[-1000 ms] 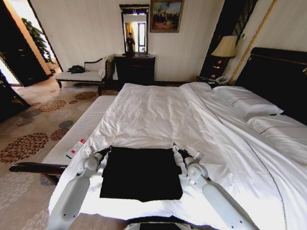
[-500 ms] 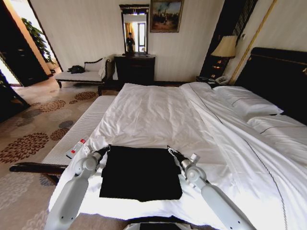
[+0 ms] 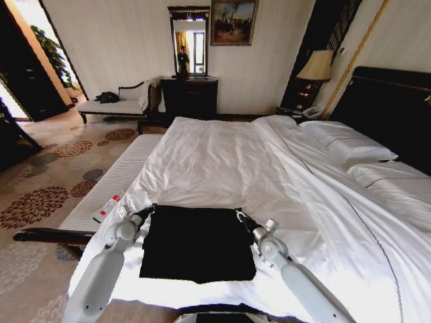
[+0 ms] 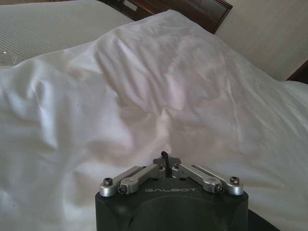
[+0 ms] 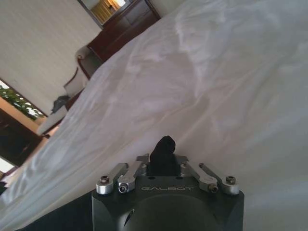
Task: Fold the clothes on the bed.
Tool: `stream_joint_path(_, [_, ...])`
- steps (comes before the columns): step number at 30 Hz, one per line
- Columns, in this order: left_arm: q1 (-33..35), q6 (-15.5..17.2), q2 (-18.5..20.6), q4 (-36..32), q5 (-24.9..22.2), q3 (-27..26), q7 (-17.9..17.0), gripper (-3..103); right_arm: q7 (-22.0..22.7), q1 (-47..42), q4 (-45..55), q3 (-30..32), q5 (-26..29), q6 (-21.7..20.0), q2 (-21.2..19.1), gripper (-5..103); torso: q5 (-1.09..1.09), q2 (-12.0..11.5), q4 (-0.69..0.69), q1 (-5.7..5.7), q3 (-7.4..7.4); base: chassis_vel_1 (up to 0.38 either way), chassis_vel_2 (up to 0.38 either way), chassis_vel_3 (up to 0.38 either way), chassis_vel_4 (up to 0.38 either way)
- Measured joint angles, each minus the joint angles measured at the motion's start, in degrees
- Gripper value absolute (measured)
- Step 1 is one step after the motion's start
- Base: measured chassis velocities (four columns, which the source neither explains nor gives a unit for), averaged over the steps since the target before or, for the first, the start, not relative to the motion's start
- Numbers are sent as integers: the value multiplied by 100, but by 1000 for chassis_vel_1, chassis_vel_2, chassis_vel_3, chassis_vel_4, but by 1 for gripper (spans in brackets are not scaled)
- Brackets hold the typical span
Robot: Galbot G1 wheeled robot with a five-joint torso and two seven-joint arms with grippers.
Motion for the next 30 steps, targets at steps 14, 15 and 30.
stream_joint_path(14, [87, -130, -4, -188, 1, -60, 85, 0, -587, -201, 261, 160, 61, 576, 80, 2, 0, 0, 0, 0, 0, 0, 0, 0, 0])
stream_joint_path(15, [157, -180, -18, -363, -52, -111, 127, 0, -815, -300, 420, 260, 135, 781, 90, 2, 0, 0, 0, 0, 1, 0, 0, 0, 0])
stream_joint_path(30, [486, -307, -119, -1097, -247, -411, 213, 0, -1086, -664, 1016, 473, 201, 1035, 97, 2, -1, 1, 0, 0, 1, 0, 0, 0, 0])
